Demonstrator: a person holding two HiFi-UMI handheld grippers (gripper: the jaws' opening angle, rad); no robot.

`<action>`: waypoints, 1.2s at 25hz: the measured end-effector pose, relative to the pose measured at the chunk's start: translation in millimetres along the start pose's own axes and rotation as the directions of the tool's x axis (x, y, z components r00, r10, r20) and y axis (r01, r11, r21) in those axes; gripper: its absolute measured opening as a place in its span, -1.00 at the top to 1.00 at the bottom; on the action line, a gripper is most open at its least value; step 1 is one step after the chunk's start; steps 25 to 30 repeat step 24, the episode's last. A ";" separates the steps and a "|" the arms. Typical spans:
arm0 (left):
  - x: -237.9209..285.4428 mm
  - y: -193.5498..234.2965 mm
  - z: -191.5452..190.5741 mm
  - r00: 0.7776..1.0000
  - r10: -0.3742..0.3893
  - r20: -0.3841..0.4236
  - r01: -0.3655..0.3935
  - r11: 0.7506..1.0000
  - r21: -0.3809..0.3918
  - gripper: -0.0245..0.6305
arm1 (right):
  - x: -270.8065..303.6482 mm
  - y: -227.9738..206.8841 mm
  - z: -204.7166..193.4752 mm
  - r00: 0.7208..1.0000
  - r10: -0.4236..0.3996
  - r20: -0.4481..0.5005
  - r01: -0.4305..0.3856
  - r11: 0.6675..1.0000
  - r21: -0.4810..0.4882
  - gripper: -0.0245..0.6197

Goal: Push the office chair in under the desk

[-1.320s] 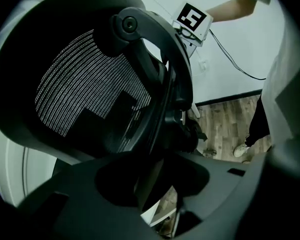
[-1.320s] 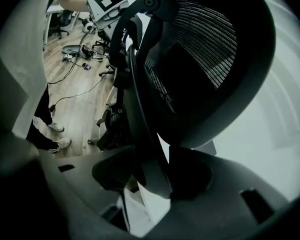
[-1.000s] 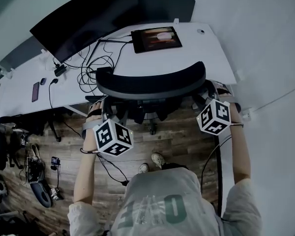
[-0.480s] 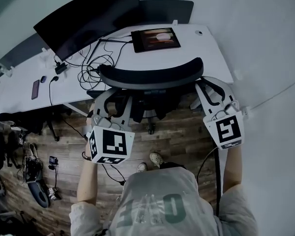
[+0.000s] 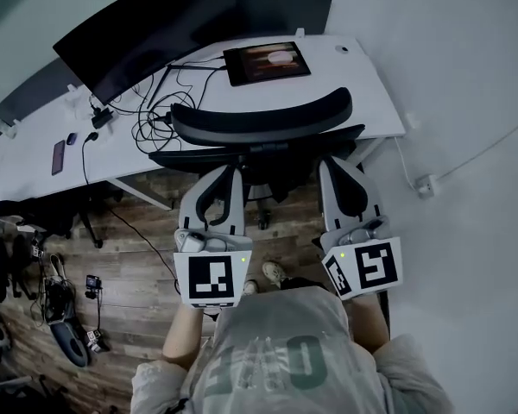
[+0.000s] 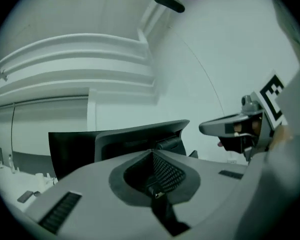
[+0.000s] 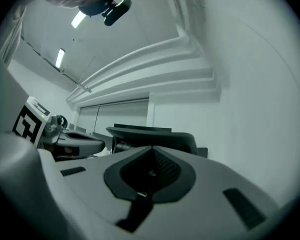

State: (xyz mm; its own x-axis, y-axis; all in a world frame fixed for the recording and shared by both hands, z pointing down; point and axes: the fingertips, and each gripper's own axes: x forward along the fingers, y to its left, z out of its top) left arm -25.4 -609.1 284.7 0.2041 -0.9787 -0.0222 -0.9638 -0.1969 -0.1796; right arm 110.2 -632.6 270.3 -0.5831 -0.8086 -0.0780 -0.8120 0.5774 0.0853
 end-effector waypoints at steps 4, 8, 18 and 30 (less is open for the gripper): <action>-6.5 1.3 -6.9 1.000 0.016 -0.008 -0.016 1.000 -0.023 0.88 | -3.8 19.5 -11.6 0.998 0.044 -0.034 -0.045 0.998 -0.042 0.86; -8.8 4.9 -6.8 0.999 0.030 -0.013 -0.030 0.999 -0.035 0.88 | -3.4 25.0 -10.7 0.998 0.058 -0.033 -0.060 0.997 -0.056 0.86; -8.7 6.9 -9.1 0.999 0.047 -0.023 -0.048 0.998 -0.027 0.88 | -3.1 15.5 -12.0 0.999 0.046 -0.027 -0.047 0.998 -0.044 0.86; -7.4 8.5 -11.3 0.998 0.048 -0.030 -0.049 0.998 -0.033 0.88 | -2.3 16.5 -14.6 0.998 0.051 -0.035 -0.052 0.998 -0.039 0.86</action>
